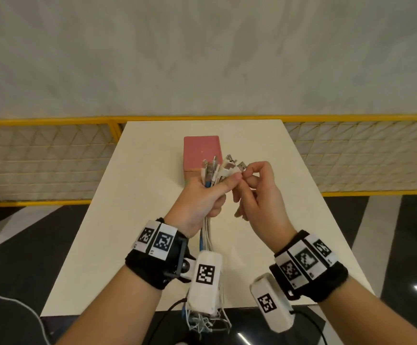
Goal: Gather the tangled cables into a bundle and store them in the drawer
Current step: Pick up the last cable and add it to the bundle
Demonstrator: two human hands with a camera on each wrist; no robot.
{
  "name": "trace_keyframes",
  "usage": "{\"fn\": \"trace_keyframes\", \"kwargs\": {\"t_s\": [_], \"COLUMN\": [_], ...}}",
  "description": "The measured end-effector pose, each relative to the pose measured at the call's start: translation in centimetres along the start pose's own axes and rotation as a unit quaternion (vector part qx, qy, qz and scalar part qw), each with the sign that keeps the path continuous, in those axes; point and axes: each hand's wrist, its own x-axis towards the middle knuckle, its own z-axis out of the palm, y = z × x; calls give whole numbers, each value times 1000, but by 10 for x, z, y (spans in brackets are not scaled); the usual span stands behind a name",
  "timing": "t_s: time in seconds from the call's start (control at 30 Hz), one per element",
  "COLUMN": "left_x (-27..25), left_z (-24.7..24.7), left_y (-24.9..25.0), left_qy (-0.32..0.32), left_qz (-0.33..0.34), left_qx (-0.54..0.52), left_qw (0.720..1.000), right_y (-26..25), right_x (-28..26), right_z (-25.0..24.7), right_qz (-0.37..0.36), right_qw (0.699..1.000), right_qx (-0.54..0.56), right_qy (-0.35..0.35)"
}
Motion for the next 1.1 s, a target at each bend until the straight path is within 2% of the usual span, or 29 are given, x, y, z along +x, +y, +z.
{"fn": "trace_keyframes", "kwargs": {"t_s": [0.1, 0.2, 0.27, 0.4, 0.5, 0.63, 0.7, 0.8, 0.97, 1.03, 1.1], "left_x": [-4, -9, -11, -17, -21, -13, -12, -18, -31, -38, -45], "left_z": [0, 4, 6, 8, 6, 2, 0, -1, -1, -1, -2], "left_y": [4, 11, 13, 17, 23, 41, 56, 86, 96, 92, 94], "left_qy": [14, 47, 74, 50, 56, 156, 179, 140, 102, 93, 95], "left_qz": [38, 82, 90, 105, 121, 178, 204, 238, 250, 258, 260], "left_qx": [-28, -57, -55, 6, 34, 29, -26, -88, -30, -9, -14], "left_qw": [999, 994, 992, 993, 990, 971, 962, 957, 962, 961, 961], "right_y": [0, -3, -6, -4, -8, -14, -8, 18, 54, 68, 88], "right_x": [-4, -13, -19, -16, -14, -20, -24, -34, -43, -45, -52], "right_z": [1, 5, 11, 19, 16, 17, 21, 24, 20, 16, 7], "right_qz": [-11, -36, -49, -31, -34, -70, -69, -42, -17, 6, 40], "right_qw": [1000, 997, 995, 997, 997, 986, 983, 981, 969, 950, 904], "right_qx": [-6, -34, -14, 33, -2, -43, -31, -25, -81, -146, -247], "right_qy": [-16, -62, -90, -65, -71, -144, -169, -190, -234, -277, -346]}}
